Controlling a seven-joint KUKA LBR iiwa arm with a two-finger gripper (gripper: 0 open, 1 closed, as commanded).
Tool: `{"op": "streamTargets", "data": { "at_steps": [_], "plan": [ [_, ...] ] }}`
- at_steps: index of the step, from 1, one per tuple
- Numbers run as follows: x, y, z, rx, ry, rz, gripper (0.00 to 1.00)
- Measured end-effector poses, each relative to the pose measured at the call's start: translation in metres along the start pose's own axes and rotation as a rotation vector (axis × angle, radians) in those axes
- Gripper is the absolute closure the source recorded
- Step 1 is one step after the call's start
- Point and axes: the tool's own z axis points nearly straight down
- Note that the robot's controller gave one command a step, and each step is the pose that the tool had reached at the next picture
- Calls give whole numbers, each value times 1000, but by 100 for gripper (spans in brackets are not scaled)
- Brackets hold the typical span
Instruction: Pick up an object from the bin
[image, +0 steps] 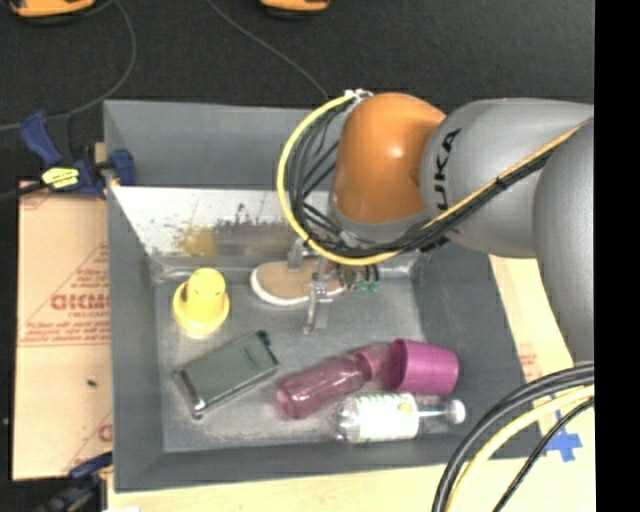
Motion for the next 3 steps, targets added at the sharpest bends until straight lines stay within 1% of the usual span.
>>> {"op": "streamTargets", "data": {
  "at_steps": [1,2,3],
  "plan": [
    [-2,0,-5,0,-8,2,0],
    [-40,-70,99,-4,-4,-170,0],
    [99,-26,50,0,-12,-203,0]
  ]
}}
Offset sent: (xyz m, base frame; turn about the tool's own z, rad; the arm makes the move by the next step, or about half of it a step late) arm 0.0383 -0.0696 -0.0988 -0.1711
